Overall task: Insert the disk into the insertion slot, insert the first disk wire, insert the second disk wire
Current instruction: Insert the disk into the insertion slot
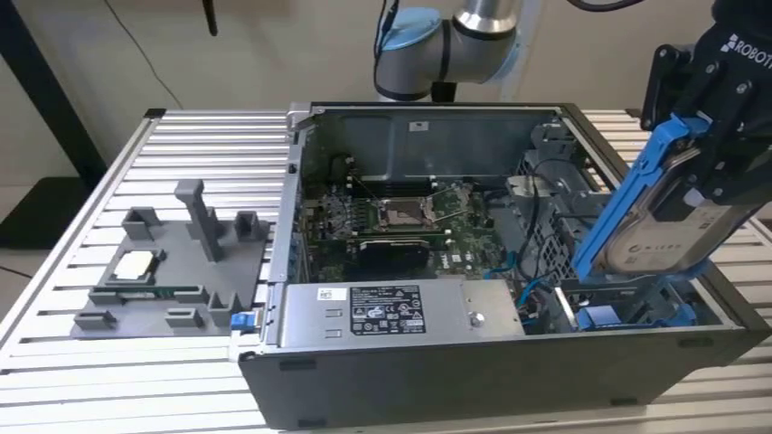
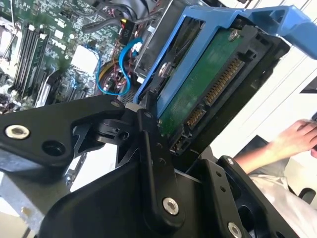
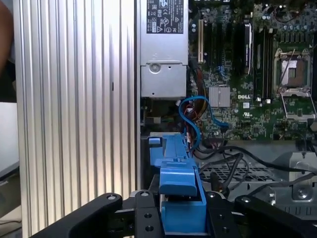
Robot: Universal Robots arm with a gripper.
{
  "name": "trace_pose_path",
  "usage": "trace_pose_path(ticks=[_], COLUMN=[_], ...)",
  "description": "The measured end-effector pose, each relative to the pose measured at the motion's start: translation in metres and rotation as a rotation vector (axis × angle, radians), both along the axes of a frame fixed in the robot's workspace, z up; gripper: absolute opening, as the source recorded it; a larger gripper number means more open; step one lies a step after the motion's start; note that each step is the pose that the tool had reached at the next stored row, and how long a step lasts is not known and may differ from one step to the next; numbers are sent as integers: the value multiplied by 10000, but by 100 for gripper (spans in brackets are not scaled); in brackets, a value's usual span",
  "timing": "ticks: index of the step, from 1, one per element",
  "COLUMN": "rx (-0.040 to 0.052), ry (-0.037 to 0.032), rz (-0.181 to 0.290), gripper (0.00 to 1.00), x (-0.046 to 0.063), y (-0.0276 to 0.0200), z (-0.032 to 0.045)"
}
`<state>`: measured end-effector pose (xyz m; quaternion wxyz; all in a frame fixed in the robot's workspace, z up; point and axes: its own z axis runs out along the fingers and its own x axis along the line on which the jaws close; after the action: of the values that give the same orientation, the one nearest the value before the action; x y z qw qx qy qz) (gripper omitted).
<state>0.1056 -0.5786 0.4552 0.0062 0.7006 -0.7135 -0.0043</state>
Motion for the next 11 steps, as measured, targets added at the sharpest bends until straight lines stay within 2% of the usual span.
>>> trace_pose_path(ticks=[4, 11], rx=[0, 0], ry=[-60, -64], rz=[0, 0], gripper=[33, 33], x=[0, 0], y=[0, 0], z=[-38, -54])
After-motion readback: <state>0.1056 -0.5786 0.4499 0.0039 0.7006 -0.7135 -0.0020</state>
